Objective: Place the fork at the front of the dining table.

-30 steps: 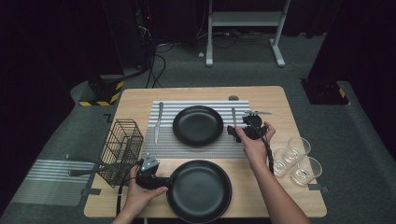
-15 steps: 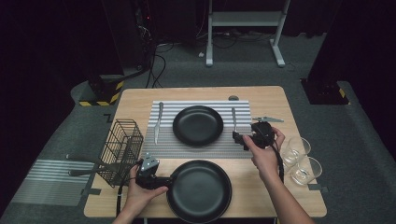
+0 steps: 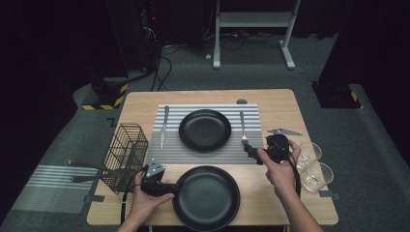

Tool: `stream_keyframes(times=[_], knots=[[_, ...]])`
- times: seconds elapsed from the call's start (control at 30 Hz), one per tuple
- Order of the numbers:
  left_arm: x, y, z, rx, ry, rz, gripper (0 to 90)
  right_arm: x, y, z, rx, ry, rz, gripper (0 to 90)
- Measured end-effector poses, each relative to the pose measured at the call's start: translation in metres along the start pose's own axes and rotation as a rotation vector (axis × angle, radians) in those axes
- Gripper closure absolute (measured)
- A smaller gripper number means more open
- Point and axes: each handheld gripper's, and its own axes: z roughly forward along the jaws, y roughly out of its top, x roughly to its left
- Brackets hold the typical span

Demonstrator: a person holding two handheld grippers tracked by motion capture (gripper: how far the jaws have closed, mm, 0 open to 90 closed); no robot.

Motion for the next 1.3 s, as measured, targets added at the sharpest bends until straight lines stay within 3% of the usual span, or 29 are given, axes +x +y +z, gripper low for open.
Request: stream_keyframes(times=[0.47, 0.77, 1.0, 1.2, 1.3], knots=[[-0.002, 0.000, 0.000, 0.004, 0.000, 0.007, 8.3, -0.015, -0.021, -0.032, -0.024, 0.003, -0.015, 4.2], [-0.003, 0.000, 0.002, 0.007, 0.002, 0.005, 8.3, -0.040, -0.038, -0.061, -0.045, -0.046, -0.011, 9.9], [-0.005, -0.001, 0.003, 0.013, 0.004, 0.013, 8.3, -0.053, -0.051, -0.063, -0.038, -0.097, -0.022, 28.8], [-0.006, -0.002, 0.002, 0.015, 0.005, 0.011, 8.3, -0.057, -0.062, -0.055, -0.025, -0.151, 0.019, 49.0], [-0.006, -0.002, 0.002, 0.016, 0.006, 0.007, 8.3, -0.057, -0.064, -0.054, -0.020, -0.157, 0.006, 56.8]])
